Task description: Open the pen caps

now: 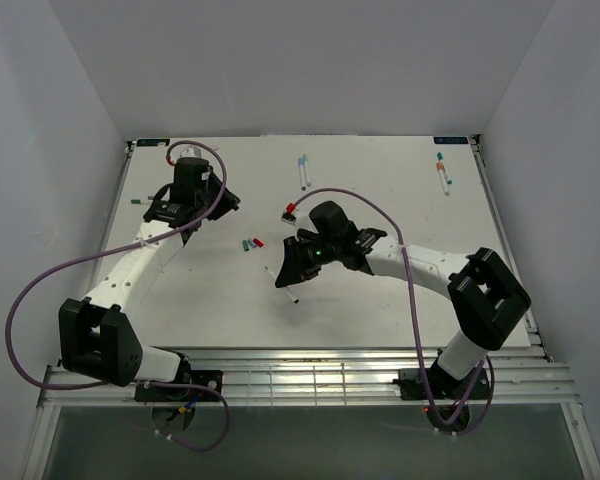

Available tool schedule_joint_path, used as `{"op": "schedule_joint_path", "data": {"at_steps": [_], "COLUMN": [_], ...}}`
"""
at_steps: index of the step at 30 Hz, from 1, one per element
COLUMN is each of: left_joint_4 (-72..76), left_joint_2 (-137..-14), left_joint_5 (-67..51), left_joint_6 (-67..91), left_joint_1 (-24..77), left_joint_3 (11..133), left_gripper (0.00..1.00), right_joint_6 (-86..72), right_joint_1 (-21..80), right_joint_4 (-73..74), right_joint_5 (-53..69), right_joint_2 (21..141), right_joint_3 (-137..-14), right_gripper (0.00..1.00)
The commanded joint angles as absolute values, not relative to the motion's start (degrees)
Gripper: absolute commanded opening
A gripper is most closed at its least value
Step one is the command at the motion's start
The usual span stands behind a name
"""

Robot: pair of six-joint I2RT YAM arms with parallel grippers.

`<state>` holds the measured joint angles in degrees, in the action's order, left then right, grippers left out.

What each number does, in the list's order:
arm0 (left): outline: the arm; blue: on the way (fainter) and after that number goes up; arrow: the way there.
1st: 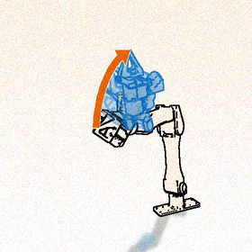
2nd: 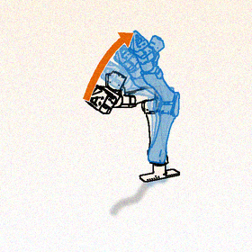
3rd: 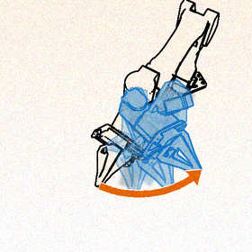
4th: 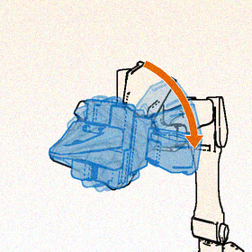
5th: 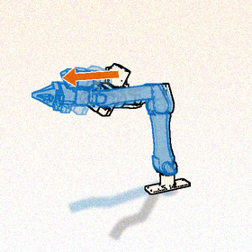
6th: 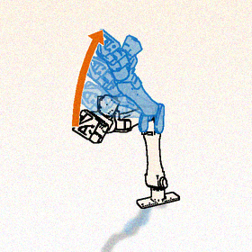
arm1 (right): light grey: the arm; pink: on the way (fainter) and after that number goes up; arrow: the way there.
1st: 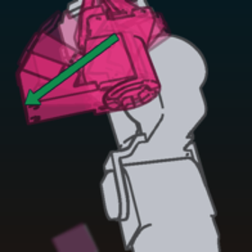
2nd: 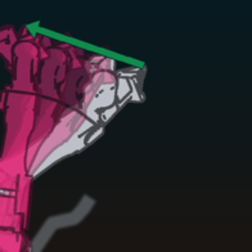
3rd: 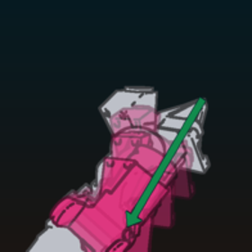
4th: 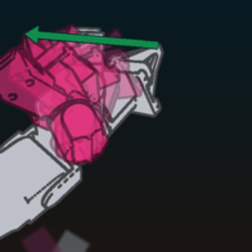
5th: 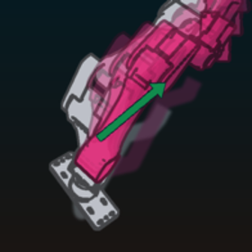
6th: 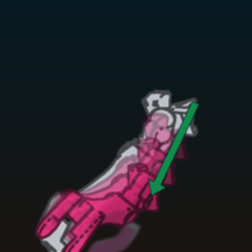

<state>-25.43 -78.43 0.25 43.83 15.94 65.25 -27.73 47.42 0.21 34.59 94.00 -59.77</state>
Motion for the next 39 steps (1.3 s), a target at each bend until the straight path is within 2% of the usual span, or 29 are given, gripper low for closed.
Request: {"op": "schedule_joint_path", "data": {"at_steps": [1, 6, 12, 16, 28, 33, 39], "left_joint_4": [-29.2, -26.3, -23.4, -22.3, -22.6, -22.2, -22.5], "left_joint_2": [-80.1, -80.2, -83.0, -88.2, -99.0, -99.0, -99.6], "left_joint_5": [6.2, 3.1, -0.3, -3.9, -0.6, 3.0, 3.7], "left_joint_6": [41.9, 39.5, 38.1, 36.6, 35.8, 36.2, 35.9], "left_joint_1": [16.1, 16.1, 16.1, 16.1, 16.0, 15.7, 15.0], "left_joint_3": [66.4, 62.0, 54.9, 55.2, 60.8, 61.0, 60.8], "left_gripper": [0.0, 0.0, 0.0, 0.0, 0.0, 0.29, 0.37], "right_joint_6": [-19.5, -20.6, -18.8, -18.8, -14.9, -13.0, -11.9], "right_joint_1": [50.2, 45.5, 32.4, 25.5, 21.8, 21.7, 21.7], "right_joint_4": [15.3, 15.3, 14.8, 14.9, 15.1, 15.2, 15.1], "right_joint_5": [18.1, 10.4, 14.8, 15.0, 16.3, 16.0, 15.6], "right_joint_2": [90.7, 87.2, 89.1, 95.0, 104.9, 108.8, 112.8], "right_joint_3": [-65.2, -62.9, -63.7, -66.4, -72.6, -75.4, -78.9], "right_gripper": [0.08, 0.08, 0.08, 0.08, 0.08, 0.08, 0.08]}}
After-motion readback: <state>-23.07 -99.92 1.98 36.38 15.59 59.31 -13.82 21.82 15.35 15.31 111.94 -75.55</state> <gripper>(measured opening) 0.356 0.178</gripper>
